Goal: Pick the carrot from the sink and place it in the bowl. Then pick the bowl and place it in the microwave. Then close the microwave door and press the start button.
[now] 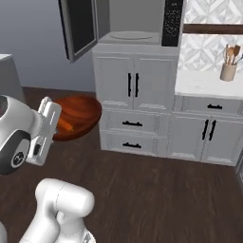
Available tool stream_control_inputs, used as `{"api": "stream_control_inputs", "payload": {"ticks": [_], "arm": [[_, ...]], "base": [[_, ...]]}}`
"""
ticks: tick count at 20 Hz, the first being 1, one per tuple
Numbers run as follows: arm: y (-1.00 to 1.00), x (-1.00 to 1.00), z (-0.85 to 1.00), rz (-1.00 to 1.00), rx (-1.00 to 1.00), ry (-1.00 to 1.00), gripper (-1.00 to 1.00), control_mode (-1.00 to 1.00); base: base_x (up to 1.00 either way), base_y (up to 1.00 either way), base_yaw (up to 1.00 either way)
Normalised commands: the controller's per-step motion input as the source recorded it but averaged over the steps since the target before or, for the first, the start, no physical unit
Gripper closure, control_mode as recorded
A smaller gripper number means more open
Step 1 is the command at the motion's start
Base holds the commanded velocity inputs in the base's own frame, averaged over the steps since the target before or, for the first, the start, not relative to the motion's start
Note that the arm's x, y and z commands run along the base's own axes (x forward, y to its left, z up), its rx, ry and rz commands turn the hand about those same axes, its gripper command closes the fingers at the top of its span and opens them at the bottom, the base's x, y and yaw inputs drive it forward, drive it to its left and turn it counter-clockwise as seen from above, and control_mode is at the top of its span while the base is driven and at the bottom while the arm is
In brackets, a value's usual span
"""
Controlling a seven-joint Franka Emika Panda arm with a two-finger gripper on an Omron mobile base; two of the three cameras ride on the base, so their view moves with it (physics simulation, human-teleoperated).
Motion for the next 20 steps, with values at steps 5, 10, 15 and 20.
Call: {"api": "stream_control_inputs", "payload": {"ticks": [5,10,15,20], "arm": [[0.0,0.0,0.0,0.0,0.0,0.0,1.0,1.0],[0.0,0.0,0.0,0.0,0.0,0.0,1.0,1.0],[0.0,0.0,0.0,0.0,0.0,0.0,1.0,1.0],[0.0,0.0,0.0,0.0,0.0,0.0,1.0,1.0]], "base": [[0.81,-0.72,0.39],[0.89,-0.4,0.39],[0.78,-0.49,0.38],[0.62,-0.8,0.33]]}}
